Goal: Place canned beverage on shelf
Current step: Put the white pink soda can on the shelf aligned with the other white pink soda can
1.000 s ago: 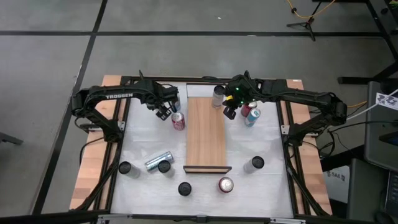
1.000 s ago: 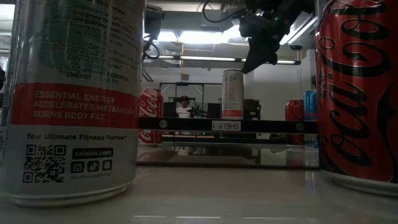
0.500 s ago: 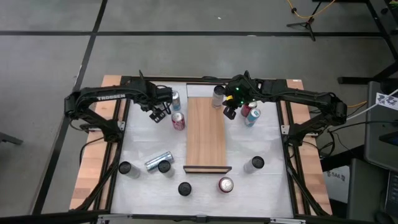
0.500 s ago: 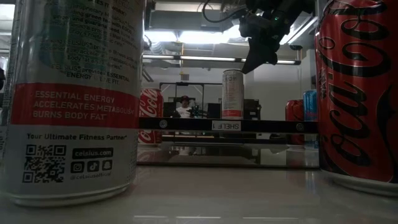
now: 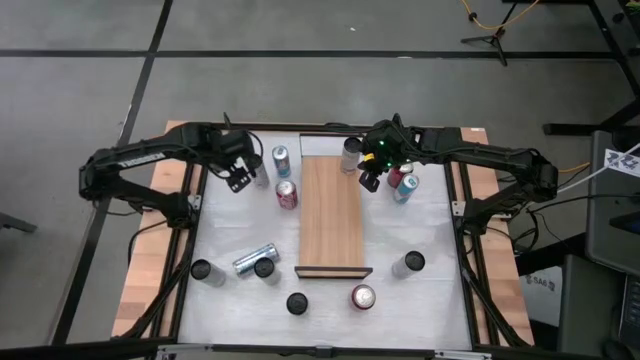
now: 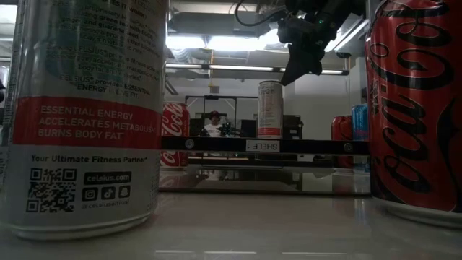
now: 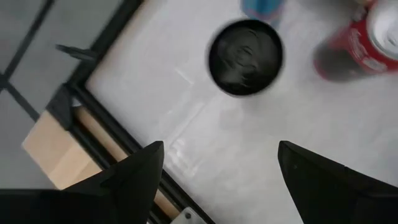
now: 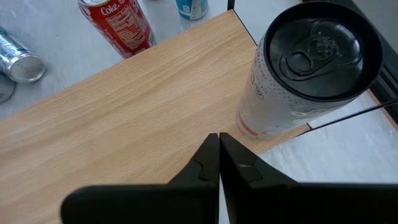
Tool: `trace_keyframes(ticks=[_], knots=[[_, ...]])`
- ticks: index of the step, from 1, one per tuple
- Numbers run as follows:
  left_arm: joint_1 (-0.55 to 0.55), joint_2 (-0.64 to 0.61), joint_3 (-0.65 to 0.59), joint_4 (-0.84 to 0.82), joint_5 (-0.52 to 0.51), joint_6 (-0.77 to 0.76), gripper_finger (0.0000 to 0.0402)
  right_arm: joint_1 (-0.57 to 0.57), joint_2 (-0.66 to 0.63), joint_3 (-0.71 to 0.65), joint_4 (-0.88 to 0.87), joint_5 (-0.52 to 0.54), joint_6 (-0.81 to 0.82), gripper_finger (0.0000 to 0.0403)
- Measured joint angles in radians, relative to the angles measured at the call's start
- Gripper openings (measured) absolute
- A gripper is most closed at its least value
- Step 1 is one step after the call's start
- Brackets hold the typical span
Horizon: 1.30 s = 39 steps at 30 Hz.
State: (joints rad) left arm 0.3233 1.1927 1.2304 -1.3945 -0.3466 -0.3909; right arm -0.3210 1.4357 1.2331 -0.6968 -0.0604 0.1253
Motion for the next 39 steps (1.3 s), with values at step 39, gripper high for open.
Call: trace_keyframes(ticks=[39], knots=[[0.100, 0.056, 0.000, 0.229, 0.023, 0.114, 0.0381, 0.000, 0.000, 0.000, 0.000, 0.000, 0.000, 0.0001]])
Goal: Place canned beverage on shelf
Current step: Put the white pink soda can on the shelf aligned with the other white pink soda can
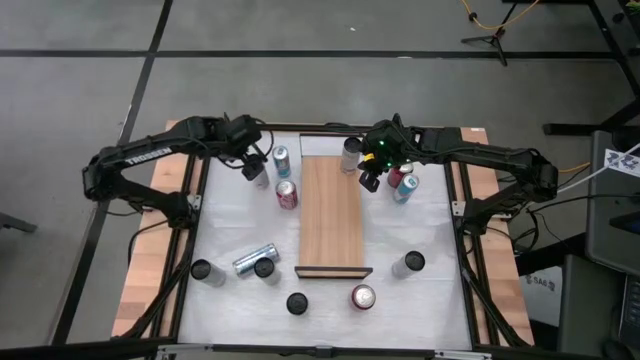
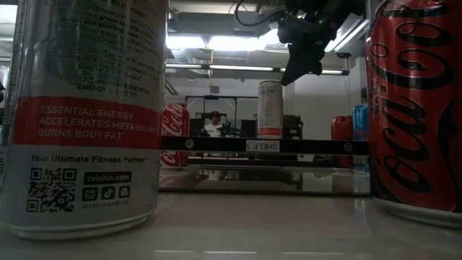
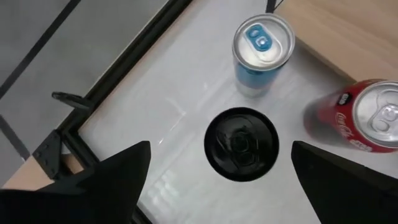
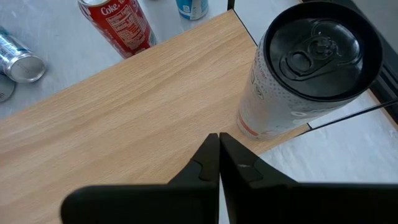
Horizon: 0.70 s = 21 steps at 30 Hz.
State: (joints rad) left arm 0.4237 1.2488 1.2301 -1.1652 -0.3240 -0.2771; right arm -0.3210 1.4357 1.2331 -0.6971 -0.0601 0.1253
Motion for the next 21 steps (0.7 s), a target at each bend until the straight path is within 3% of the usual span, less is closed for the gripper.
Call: trace_keyframes(ticks=[7, 21], knots=[[0.036, 0.058, 0.000, 0.000, 0.077, 0.000, 0.0381, 0.000, 0.000, 0.000, 0.000, 0.000, 0.000, 0.0001], [0.067, 0.155, 0.000, 0.000, 0.120, 0.002, 0.0381, 0.000, 0.000, 0.000, 0.000, 0.000, 0.000, 0.0001]])
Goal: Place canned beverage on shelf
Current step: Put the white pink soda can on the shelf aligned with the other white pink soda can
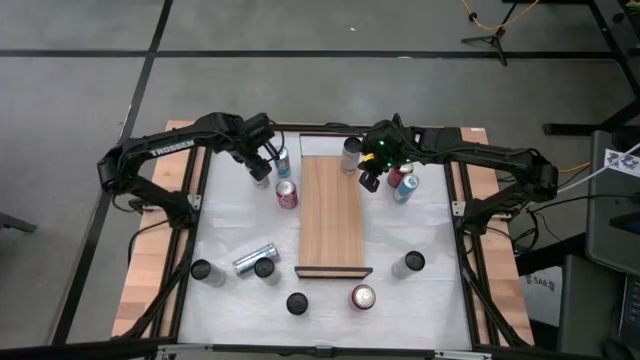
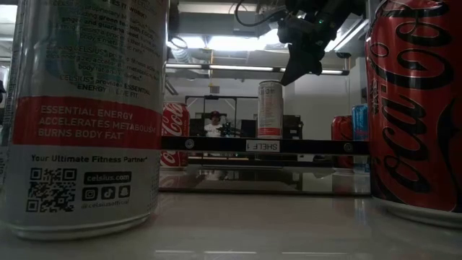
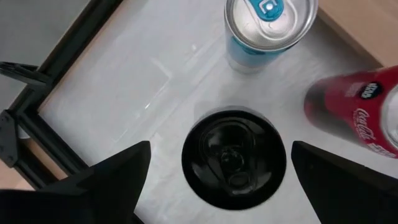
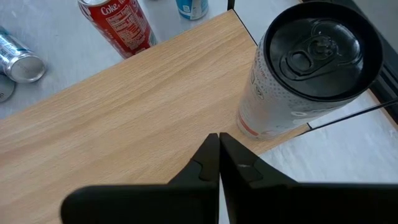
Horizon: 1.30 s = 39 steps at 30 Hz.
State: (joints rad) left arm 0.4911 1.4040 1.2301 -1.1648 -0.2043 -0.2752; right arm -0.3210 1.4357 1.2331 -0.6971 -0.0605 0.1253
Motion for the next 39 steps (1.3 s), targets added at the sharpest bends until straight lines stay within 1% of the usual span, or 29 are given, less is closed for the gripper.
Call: trace_keyframes(ticks=[14, 18, 23, 34, 36, 39], knots=[[0.000, 0.072, 0.000, -0.003, 0.016, -0.003, 0.0381, 0.000, 0.000, 0.000, 0.000, 0.000, 0.000, 0.0001], [0.000, 0.078, 0.000, -0.008, 0.016, -0.062, 0.0374, 0.000, 0.000, 0.000, 0.000, 0.000, 0.000, 0.0001], [0.000, 0.078, 0.000, -0.009, 0.013, -0.169, 0.0346, 0.000, 0.000, 0.000, 0.000, 0.000, 0.000, 0.0001], [-0.003, 0.077, 0.000, -0.027, 0.017, -0.413, 0.0255, 0.000, 0.000, 0.000, 0.000, 0.000, 0.000, 0.0001], [-0.008, 0.077, 0.000, -0.031, 0.016, -0.470, 0.0244, 0.000, 0.000, 0.000, 0.000, 0.000, 0.000, 0.0001], [-0.019, 0.077, 0.000, -0.035, 0.009, -0.564, 0.0239, 0.000, 0.000, 0.000, 0.000, 0.000, 0.000, 0.0001]])
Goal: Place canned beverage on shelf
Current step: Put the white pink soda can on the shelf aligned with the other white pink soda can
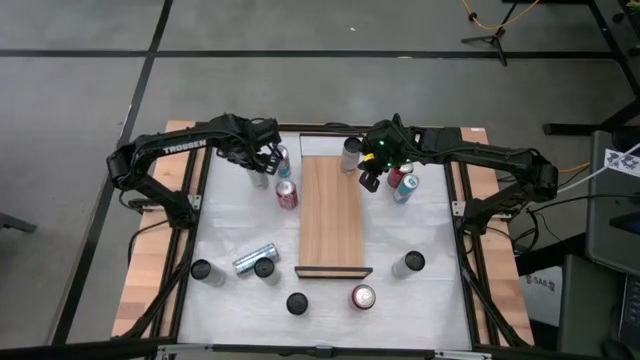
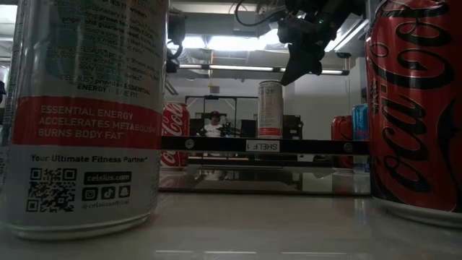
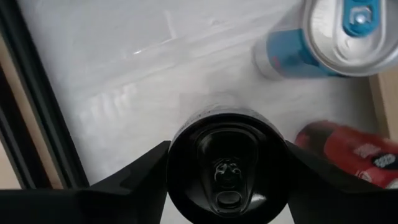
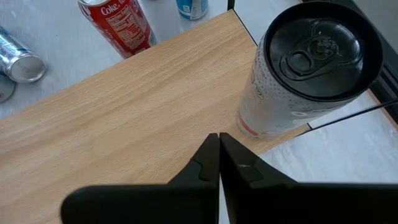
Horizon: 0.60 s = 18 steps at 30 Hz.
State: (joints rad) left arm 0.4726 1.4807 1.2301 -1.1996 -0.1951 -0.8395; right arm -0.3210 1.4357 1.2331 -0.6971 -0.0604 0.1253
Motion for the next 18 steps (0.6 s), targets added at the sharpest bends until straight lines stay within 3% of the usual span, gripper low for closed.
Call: trace_keyframes(ticks=[12, 18], knots=[[-0.067, 0.000, 0.001, -0.002, -0.001, -0.523, 0.0239, 0.000, 0.000, 0.000, 0.000, 0.000, 0.000, 0.0001], [-0.096, -0.001, 0.003, -0.103, 0.009, -0.694, 0.0239, 0.000, 0.000, 0.000, 0.000, 0.000, 0.000, 0.0001]])
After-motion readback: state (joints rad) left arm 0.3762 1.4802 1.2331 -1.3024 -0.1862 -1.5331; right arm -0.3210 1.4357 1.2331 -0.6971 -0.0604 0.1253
